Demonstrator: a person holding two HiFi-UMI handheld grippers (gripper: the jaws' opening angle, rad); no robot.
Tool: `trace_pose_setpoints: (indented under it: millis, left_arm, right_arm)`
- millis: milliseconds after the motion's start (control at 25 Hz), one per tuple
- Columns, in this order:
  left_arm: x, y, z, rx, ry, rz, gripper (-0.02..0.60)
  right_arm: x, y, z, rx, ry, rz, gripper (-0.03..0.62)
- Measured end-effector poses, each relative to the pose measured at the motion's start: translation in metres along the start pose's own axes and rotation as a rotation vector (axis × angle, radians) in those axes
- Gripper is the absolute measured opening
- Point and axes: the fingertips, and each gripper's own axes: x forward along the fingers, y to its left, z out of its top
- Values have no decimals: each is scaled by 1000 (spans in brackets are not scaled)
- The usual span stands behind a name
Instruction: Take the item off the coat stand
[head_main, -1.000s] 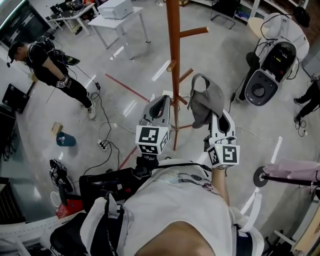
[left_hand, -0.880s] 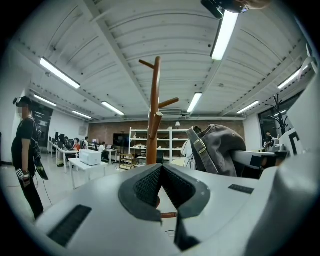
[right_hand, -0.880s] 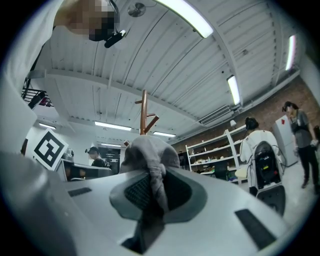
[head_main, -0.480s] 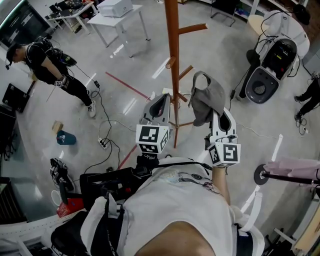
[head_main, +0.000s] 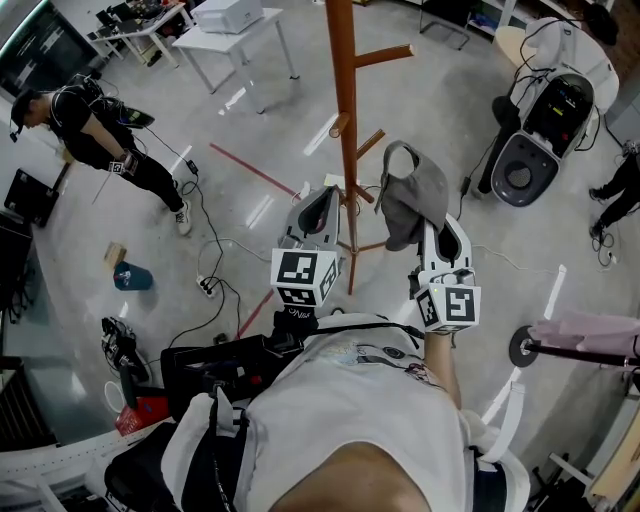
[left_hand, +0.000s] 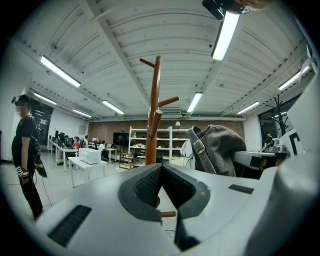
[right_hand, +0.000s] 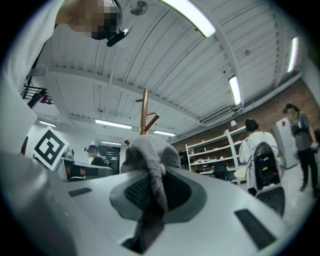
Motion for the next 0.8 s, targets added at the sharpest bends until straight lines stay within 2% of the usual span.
trace_pose_setpoints:
  millis: [800]
  left_arm:
    - [7,1,2,4,0,-7,3]
  right_arm:
    - [6,-2,1,4,1,15,42]
